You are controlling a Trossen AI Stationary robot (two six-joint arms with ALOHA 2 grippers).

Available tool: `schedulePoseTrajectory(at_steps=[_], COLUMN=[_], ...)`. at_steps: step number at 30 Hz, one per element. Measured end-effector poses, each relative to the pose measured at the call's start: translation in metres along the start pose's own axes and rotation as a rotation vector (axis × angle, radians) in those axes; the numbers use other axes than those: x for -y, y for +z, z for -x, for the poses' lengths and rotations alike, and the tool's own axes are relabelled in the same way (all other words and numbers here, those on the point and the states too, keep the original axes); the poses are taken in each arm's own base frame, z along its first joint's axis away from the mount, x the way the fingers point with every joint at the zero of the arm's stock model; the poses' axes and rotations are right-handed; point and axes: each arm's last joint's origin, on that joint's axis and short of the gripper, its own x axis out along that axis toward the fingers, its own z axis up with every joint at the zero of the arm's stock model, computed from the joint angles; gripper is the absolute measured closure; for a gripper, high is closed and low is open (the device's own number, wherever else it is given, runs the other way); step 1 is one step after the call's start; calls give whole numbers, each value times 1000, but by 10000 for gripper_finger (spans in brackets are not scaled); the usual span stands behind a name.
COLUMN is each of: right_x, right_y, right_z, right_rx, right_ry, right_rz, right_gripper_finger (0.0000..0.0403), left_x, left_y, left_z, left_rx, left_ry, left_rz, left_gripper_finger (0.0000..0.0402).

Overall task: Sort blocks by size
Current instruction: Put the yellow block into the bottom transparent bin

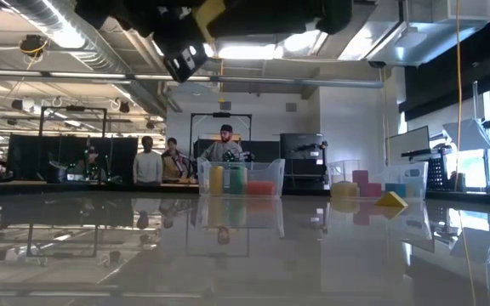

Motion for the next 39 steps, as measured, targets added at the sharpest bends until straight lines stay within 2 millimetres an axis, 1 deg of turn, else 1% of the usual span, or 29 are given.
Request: schedulePoseTrajectory(at_steps=[5,11,13,15,21,23,27,32,35,39], right_x=[-2,-8,-9,-11,-9,-9,-9,-9,-10,-20], right_y=[2,-2,-1,1,-1,0,-1,-1,0,3], right_z=[-5,-16,-16,-16,-16,-16,-16,-16,-16,-13], right_rx=[40,30,42,54,33,30,27,28,25,-8], right_ry=[0,7,2,9,-9,-14,-16,-15,-14,-22], right_rz=[-4,14,11,13,15,20,18,-13,-25,-23], right_gripper_finger=[130,135,150,173,264,286,308,309,315,317], left_x=[1,2,2,2,2,2,2,1,-2,-4], left_y=[1,0,0,0,0,0,0,1,1,4], left_z=[-2,-3,-3,-4,-4,-4,-5,-5,-4,-2], left_rx=[12,15,12,10,18,18,22,26,27,36], left_ry=[-13,-20,-21,-22,-25,-26,-16,-14,-5,-9], left_rz=[-17,-27,-28,-27,-29,-27,3,21,26,21], left_gripper_finger=[276,276,276,276,276,276,276,275,257,210])
